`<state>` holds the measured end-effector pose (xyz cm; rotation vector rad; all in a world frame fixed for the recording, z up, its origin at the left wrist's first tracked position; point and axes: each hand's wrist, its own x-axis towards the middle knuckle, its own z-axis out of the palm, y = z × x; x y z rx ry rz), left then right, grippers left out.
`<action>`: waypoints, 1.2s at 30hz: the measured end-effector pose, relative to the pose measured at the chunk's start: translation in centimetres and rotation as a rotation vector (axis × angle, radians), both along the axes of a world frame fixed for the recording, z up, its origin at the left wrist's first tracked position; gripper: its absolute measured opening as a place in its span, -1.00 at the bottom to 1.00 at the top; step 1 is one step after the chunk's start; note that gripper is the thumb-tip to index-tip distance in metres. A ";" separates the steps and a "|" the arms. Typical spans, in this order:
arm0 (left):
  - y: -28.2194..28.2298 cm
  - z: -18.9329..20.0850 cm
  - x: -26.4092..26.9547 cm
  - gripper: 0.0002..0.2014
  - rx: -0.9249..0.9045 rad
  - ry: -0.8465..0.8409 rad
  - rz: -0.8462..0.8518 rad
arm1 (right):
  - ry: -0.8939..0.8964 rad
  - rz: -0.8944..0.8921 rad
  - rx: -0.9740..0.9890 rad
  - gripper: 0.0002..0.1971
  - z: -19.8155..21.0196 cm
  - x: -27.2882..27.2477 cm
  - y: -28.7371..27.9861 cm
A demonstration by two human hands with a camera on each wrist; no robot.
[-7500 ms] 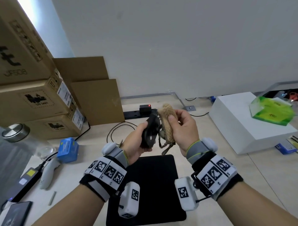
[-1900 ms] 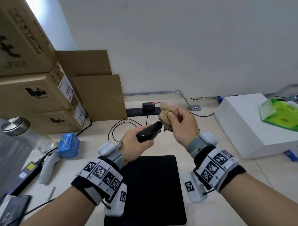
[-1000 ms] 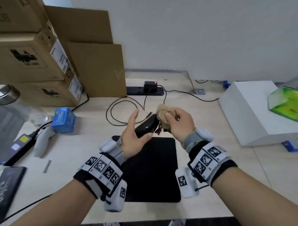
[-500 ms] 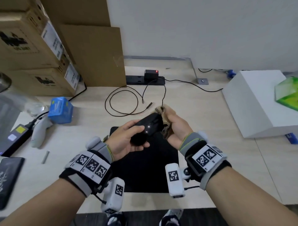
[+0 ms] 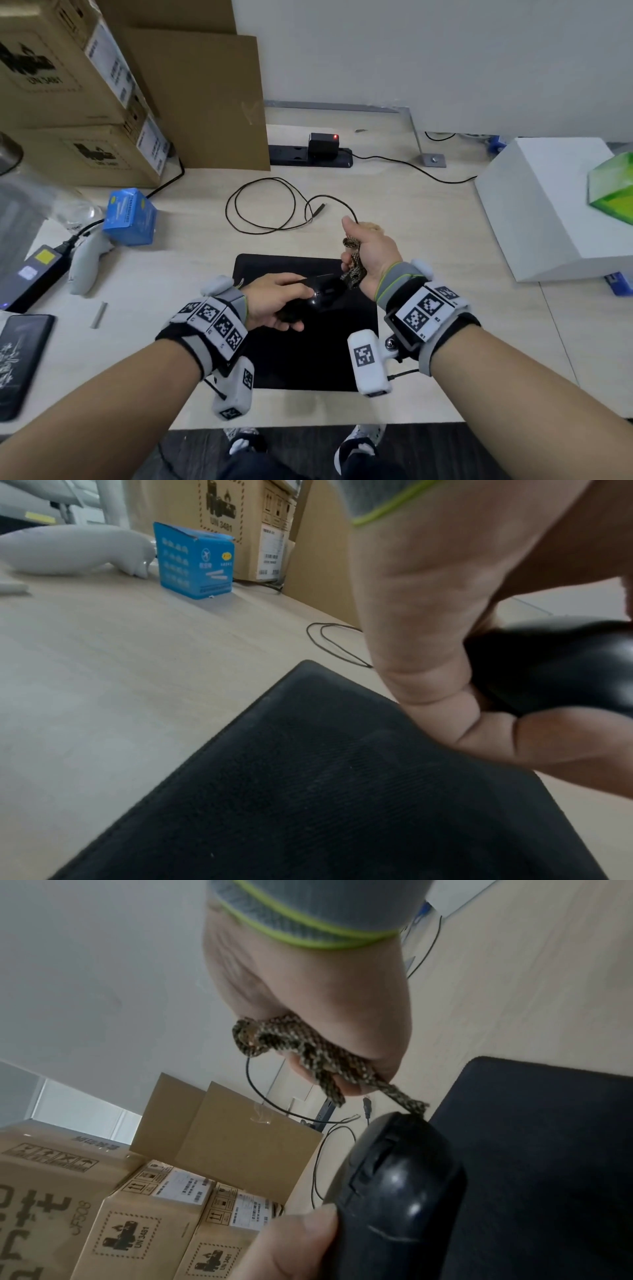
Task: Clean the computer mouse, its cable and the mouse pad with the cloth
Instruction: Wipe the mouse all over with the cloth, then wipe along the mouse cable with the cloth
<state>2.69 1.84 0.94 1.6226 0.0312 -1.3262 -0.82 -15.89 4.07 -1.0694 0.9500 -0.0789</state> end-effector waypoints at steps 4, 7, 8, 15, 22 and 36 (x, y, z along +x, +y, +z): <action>-0.6 -0.1 -0.1 -0.74 0.020 -0.032 -0.062 | 0.038 0.035 -0.064 -0.73 0.6 0.5 -0.4; -0.9 -0.1 -0.1 -0.74 0.042 -0.070 -0.127 | 0.044 0.058 -0.126 -0.74 0.4 0.6 -0.4; -0.9 -0.1 0.0 -0.74 0.051 -0.084 -0.153 | 0.048 0.068 -0.148 -0.75 0.4 0.6 -0.4; 0.6 0.2 0.2 -0.78 0.101 -0.118 -0.430 | 0.103 0.062 -0.409 -0.74 0.2 1.1 -1.6; 1.5 -1.8 0.3 -0.74 0.267 -0.283 -0.446 | 0.079 0.005 -0.192 -0.70 1.5 2.5 -2.5; 2.4 -3.2 -0.6 -0.38 0.429 -0.747 -0.728 | -0.153 -0.039 0.082 -0.74 3.8 3.0 -2.6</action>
